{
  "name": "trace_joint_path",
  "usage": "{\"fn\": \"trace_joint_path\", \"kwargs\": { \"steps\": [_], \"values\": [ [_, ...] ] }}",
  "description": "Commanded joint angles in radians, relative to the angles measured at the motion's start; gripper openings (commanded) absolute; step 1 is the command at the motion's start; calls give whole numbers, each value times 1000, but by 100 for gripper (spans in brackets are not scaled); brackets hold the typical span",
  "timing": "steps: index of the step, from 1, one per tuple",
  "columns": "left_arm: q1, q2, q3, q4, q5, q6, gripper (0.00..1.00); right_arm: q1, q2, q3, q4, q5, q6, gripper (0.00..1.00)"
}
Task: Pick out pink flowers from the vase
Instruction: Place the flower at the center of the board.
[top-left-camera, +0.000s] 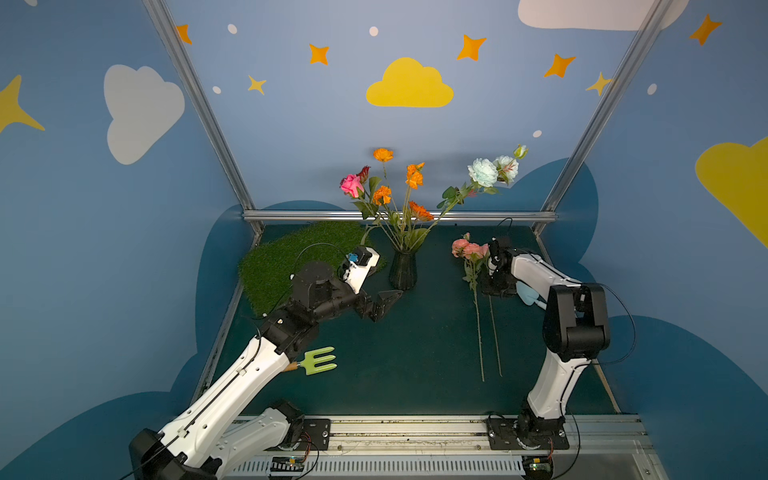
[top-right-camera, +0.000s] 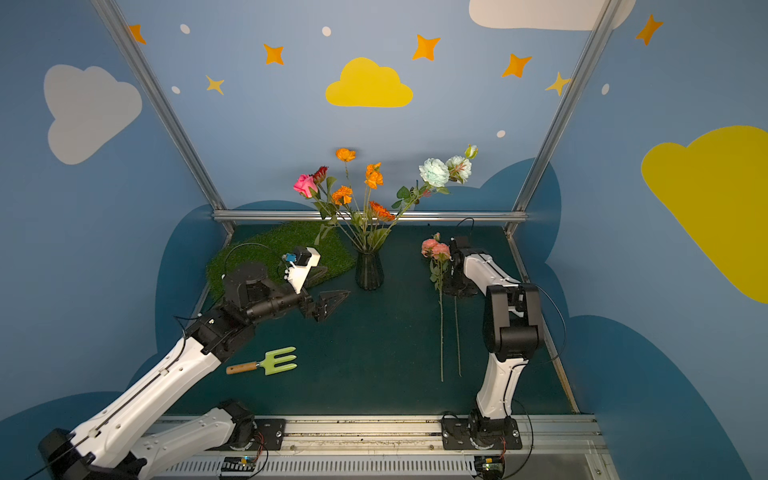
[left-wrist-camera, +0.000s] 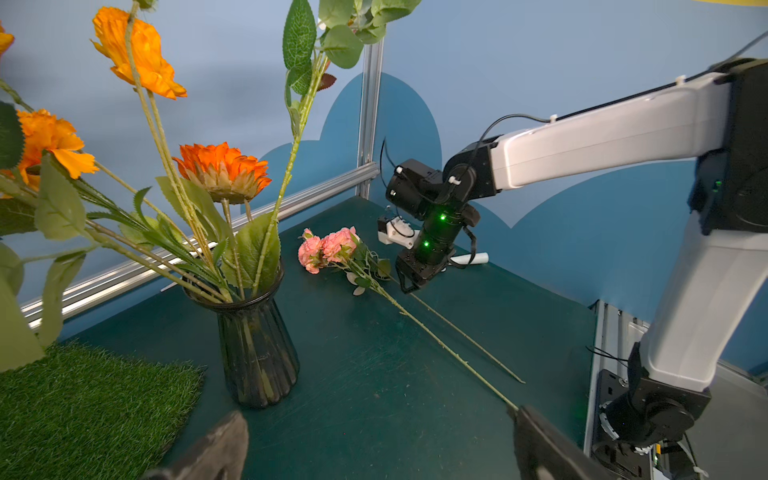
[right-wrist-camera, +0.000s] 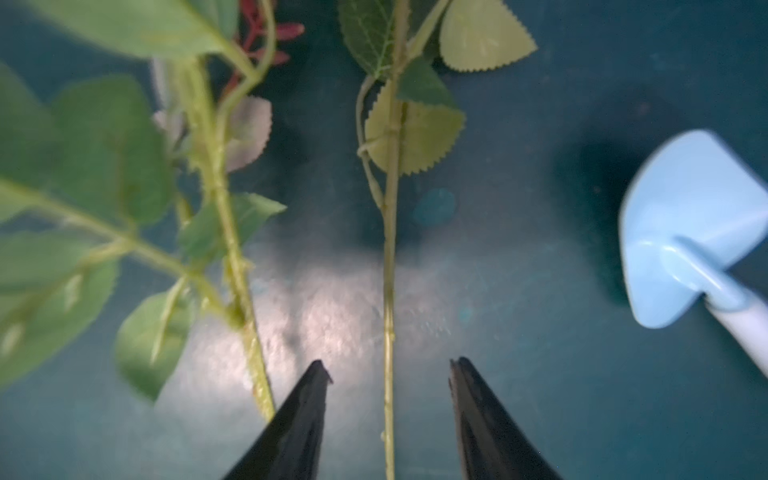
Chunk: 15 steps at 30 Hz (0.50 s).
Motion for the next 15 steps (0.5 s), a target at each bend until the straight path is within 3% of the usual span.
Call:
{"fn": "trace_joint_path", "kwargs": {
  "steps": [1,5,10,12,15],
  "values": [
    [8,-13,0,0,-29,-5,100,10,-134,-1,-1,-37,-5,68],
    [8,-8,7,-6,-35,-5,100,36,-244,-3,-29,-92,-40,86],
    [8,-9,19,-19,-60,-6,98,85,-387,-42,-36,-156,-72,92],
    [9,-8,29,-33,-84,-5,97,91,-456,-70,-21,-247,-95,92],
    [12,-11,36,-38,-109,2,91,93,-580,-137,53,-490,-117,92]
  ]
}}
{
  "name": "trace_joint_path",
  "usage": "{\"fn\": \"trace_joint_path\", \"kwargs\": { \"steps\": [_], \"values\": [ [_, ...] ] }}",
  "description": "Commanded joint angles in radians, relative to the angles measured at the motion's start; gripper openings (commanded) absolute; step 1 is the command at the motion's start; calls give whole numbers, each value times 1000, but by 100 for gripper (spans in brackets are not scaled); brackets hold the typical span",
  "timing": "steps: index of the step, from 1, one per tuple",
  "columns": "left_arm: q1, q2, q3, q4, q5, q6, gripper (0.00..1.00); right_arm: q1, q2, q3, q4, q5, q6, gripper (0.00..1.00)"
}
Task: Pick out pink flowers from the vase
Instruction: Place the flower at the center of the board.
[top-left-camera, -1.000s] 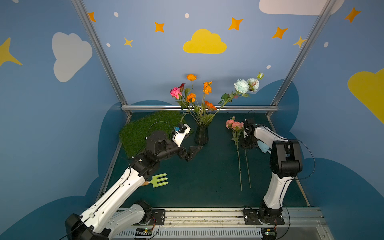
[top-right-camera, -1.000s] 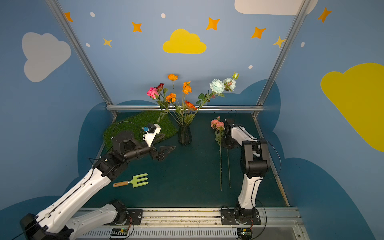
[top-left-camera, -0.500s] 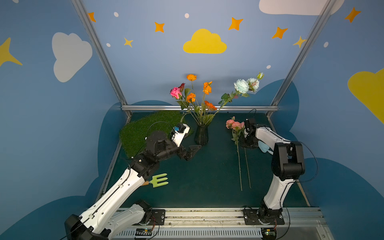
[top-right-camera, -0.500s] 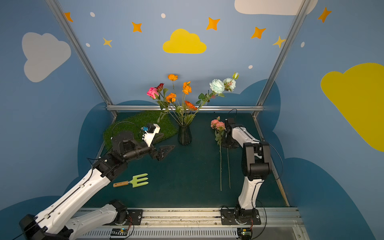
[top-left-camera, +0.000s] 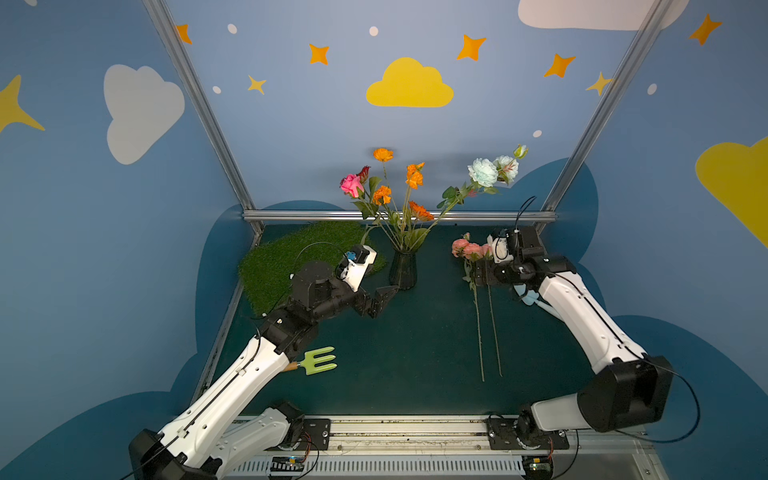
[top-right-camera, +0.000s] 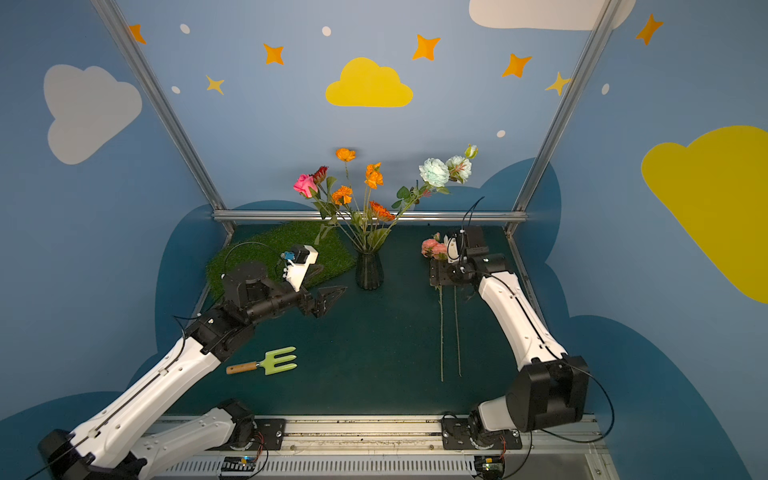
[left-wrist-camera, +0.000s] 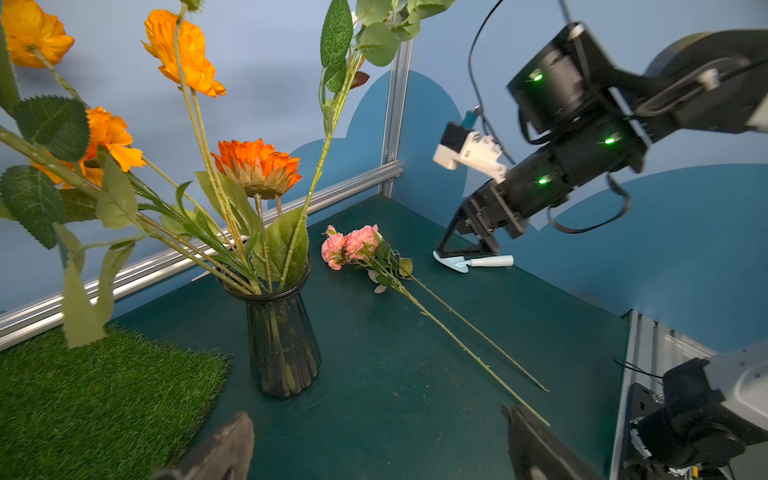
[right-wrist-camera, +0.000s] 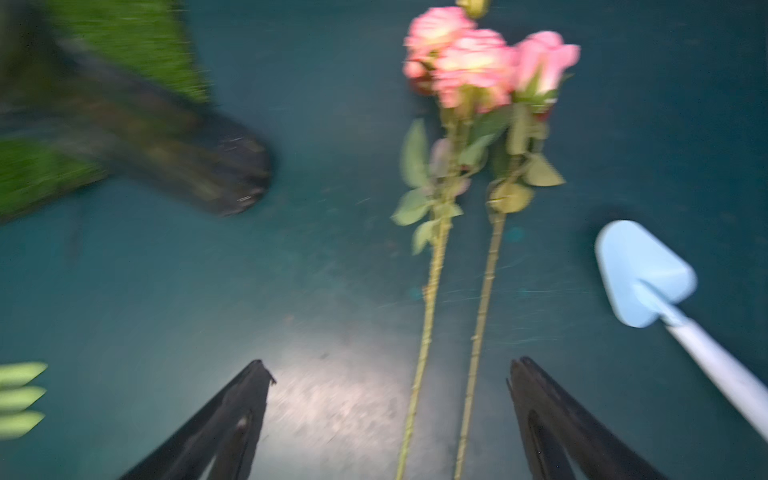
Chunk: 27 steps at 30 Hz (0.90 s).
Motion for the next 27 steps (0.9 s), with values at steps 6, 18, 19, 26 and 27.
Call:
{"fn": "trace_joint_path", "kwargs": {
  "steps": [6,18,19,26,27],
  "values": [
    [49,-10,2,46,-3,-10,80,13,-353,-263,398,-469,52,93],
    [124,48,-70,312,35,-49,64,161,-355,-272,488,-558,55,93],
    [129,64,-68,334,35,-56,57,172,-348,-275,501,-558,62,93],
    [155,196,-51,466,25,-118,54,215,-304,-275,550,-561,81,93],
    [159,215,-51,491,21,-131,53,221,-304,-280,576,-561,92,93]
  ]
}}
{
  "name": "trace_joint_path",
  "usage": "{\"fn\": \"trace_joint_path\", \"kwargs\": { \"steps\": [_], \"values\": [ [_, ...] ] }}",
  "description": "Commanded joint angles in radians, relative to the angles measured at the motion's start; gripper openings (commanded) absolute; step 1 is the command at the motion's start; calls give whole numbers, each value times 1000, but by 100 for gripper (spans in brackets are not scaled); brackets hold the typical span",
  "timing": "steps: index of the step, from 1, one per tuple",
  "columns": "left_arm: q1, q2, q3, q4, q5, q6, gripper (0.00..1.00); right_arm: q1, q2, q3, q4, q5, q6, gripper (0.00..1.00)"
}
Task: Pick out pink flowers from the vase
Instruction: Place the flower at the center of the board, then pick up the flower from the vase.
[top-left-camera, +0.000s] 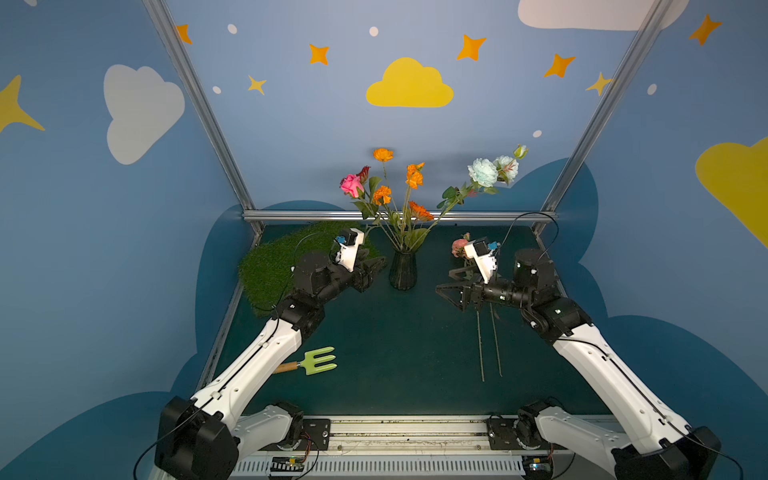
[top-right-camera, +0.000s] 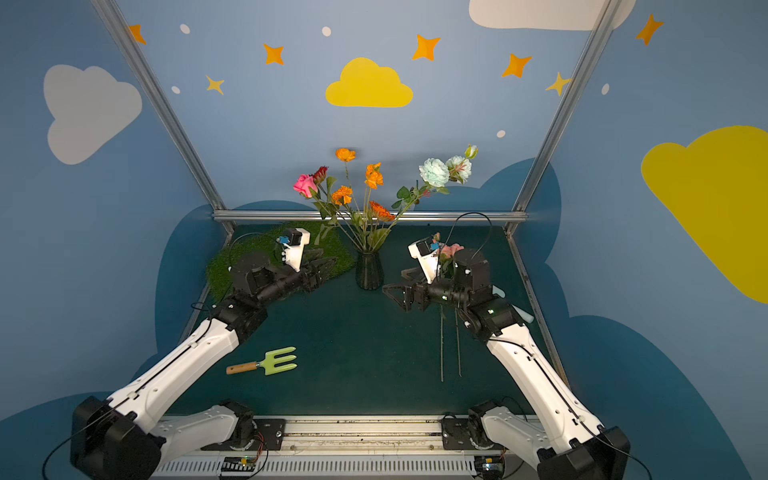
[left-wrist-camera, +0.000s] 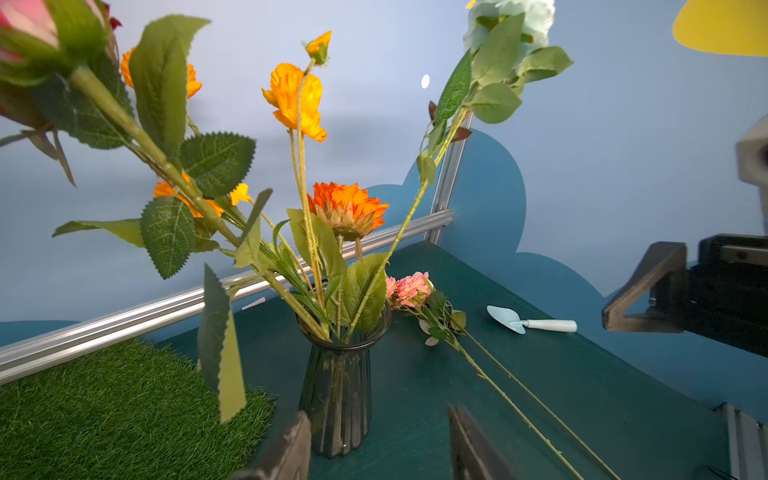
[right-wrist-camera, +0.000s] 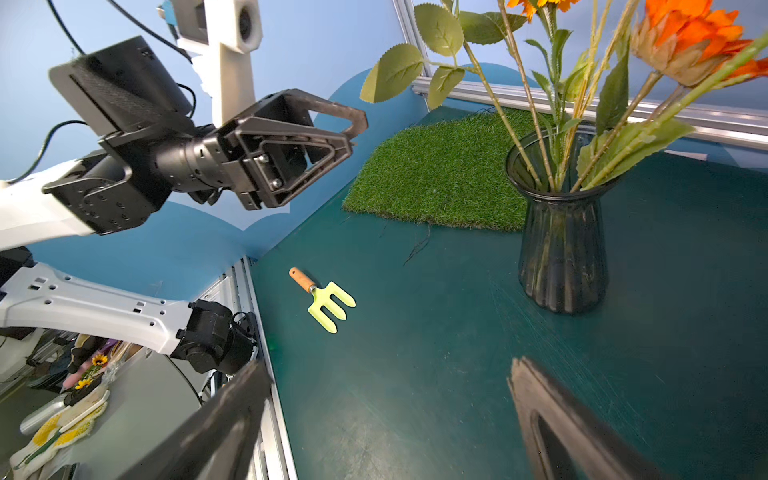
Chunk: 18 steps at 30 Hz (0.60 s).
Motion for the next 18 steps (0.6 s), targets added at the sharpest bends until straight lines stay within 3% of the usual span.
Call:
{"fn": "trace_joint_path", "kwargs": {
  "steps": [1,7,18],
  "values": [
    [14,48,24,122,-10,-59,53,18,5,-14,96,-22,35,93],
    [25,163,53,217,-78,-127,47,71,43,15,143,6,42,93],
    [24,290,72,350,-129,-174,46,122,109,100,120,55,9,93]
  ]
}}
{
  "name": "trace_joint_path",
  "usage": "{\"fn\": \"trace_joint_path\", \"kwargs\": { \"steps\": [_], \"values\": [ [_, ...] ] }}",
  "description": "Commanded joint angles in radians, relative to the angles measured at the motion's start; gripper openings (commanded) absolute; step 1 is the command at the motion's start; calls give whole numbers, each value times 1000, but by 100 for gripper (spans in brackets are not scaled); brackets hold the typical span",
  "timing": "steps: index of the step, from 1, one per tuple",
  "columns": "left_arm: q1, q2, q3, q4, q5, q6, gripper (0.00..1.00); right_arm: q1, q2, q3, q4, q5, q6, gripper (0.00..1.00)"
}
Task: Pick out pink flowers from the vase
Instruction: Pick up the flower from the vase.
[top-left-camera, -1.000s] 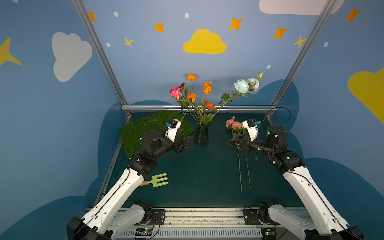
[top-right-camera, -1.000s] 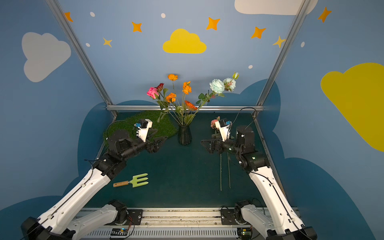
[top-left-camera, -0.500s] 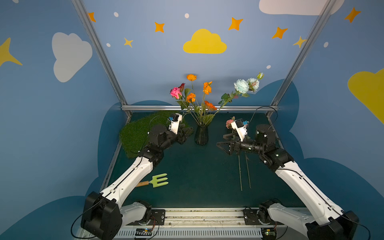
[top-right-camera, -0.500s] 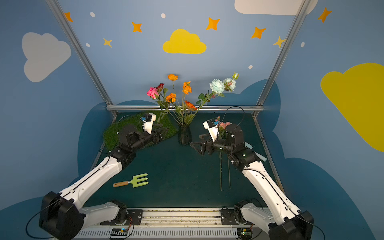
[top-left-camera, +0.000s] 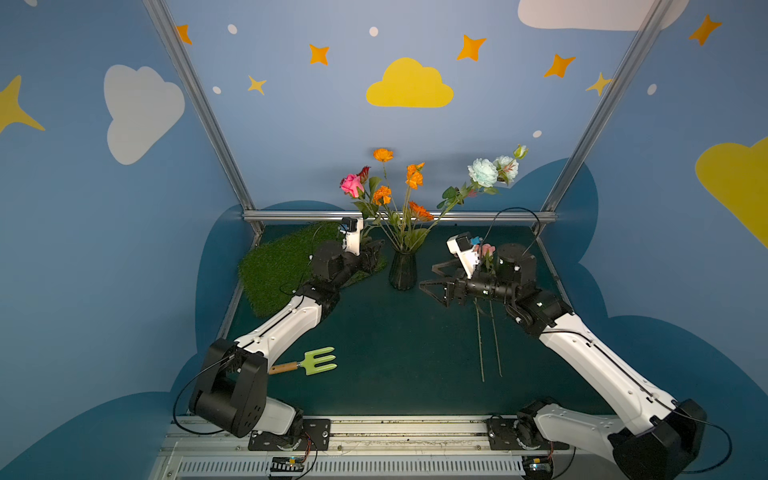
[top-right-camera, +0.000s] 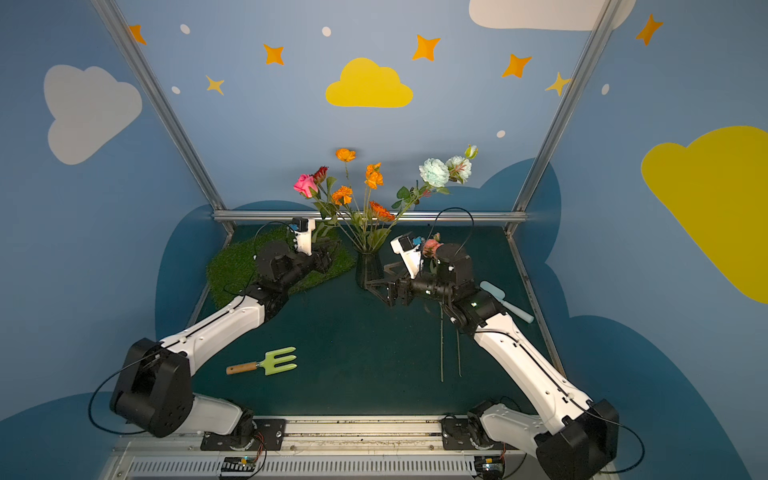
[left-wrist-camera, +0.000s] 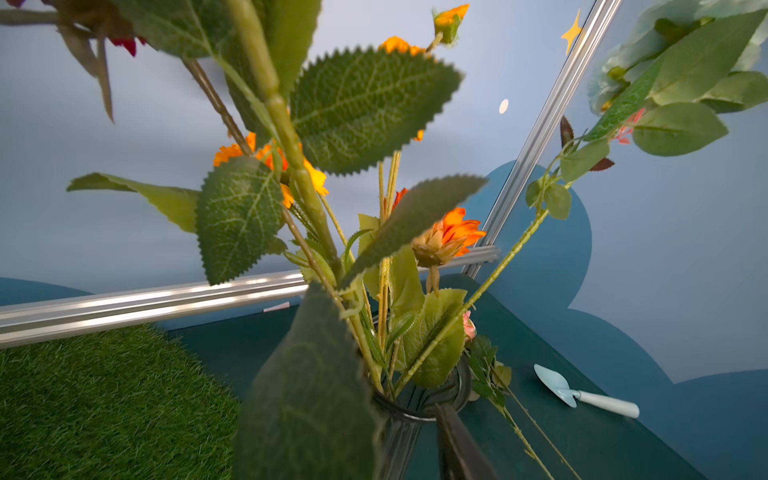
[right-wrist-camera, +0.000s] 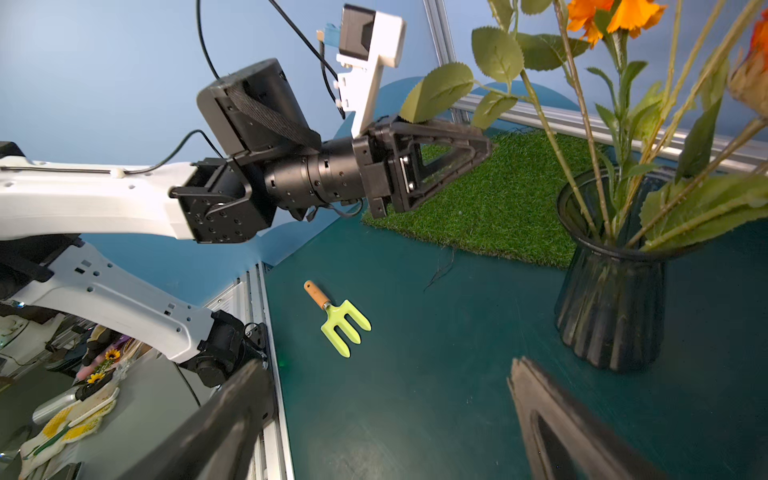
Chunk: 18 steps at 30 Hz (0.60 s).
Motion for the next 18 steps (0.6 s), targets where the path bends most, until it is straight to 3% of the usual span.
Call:
{"fn": "trace_joint_path", "kwargs": {
  "steps": [1,18],
  "values": [
    [3,27,24,91,-21,-33,46,13,20,40,9,10,-18,93],
    [-14,184,15,384,-36,-122,43,38,45,45,-17,23,-31,93]
  ]
}}
